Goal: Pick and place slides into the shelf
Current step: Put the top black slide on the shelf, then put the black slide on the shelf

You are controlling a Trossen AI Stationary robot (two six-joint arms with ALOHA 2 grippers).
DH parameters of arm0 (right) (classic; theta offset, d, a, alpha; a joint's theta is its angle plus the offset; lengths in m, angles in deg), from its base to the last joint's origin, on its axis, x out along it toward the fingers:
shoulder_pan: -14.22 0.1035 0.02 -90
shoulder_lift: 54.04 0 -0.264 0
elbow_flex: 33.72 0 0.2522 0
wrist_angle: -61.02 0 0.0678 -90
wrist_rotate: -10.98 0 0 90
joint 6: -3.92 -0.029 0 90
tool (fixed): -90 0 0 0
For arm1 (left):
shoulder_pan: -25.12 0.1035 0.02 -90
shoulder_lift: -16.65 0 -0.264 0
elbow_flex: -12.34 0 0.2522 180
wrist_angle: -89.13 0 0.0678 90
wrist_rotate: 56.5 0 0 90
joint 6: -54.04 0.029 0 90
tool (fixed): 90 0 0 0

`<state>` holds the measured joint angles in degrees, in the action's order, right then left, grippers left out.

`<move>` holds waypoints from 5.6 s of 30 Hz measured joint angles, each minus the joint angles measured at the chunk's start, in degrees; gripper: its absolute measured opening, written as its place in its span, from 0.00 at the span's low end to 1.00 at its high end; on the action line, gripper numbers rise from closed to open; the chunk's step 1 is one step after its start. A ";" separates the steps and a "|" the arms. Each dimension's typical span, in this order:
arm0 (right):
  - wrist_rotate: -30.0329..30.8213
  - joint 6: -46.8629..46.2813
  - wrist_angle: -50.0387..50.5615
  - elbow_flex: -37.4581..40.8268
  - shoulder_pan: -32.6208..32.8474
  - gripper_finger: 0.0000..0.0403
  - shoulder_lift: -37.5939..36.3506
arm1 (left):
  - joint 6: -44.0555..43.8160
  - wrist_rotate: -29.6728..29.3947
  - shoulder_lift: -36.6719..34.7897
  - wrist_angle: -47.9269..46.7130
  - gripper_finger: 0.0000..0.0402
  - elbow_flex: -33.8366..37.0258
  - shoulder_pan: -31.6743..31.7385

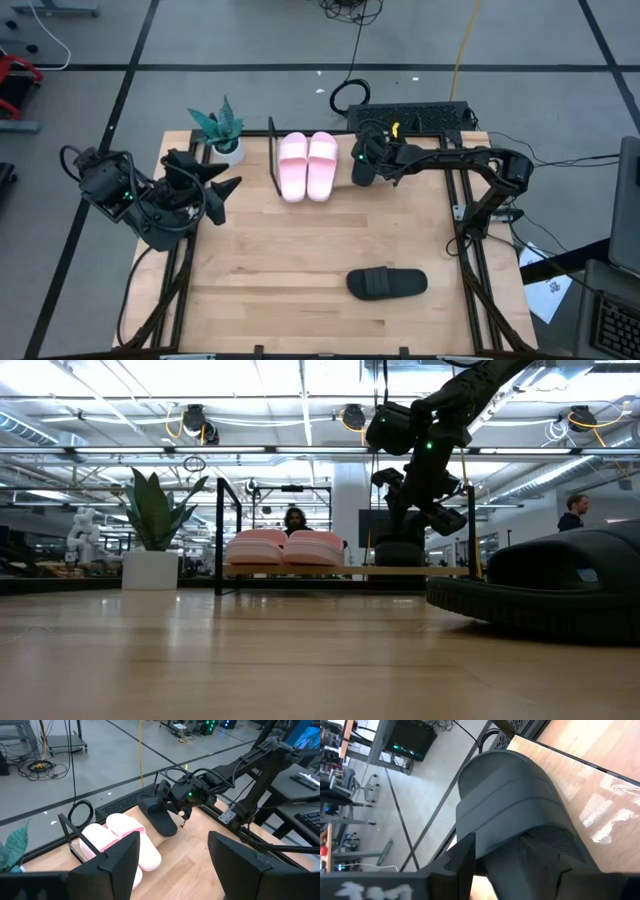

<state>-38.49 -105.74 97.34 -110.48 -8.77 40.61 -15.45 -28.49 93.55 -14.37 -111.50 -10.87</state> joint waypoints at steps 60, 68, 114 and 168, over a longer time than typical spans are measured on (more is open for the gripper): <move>-0.11 -1.81 2.58 -0.04 -1.29 0.02 0.07 | 0.15 -0.98 0.00 0.48 0.59 0.00 0.00; -0.01 -1.33 2.71 -0.04 -1.16 0.00 -0.29 | 0.12 -0.98 0.00 0.47 0.59 0.00 0.00; -6.09 43.11 -84.50 0.00 11.09 0.04 -1.07 | 2.31 1.99 3.00 1.34 0.59 6.03 2.84; -66.20 70.29 -63.80 0.00 19.11 0.04 -46.53 | 51.10 29.27 45.66 100.65 0.59 17.38 48.51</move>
<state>-104.69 -35.45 33.54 -110.48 10.34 -5.92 35.65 0.78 139.21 86.28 -94.12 37.64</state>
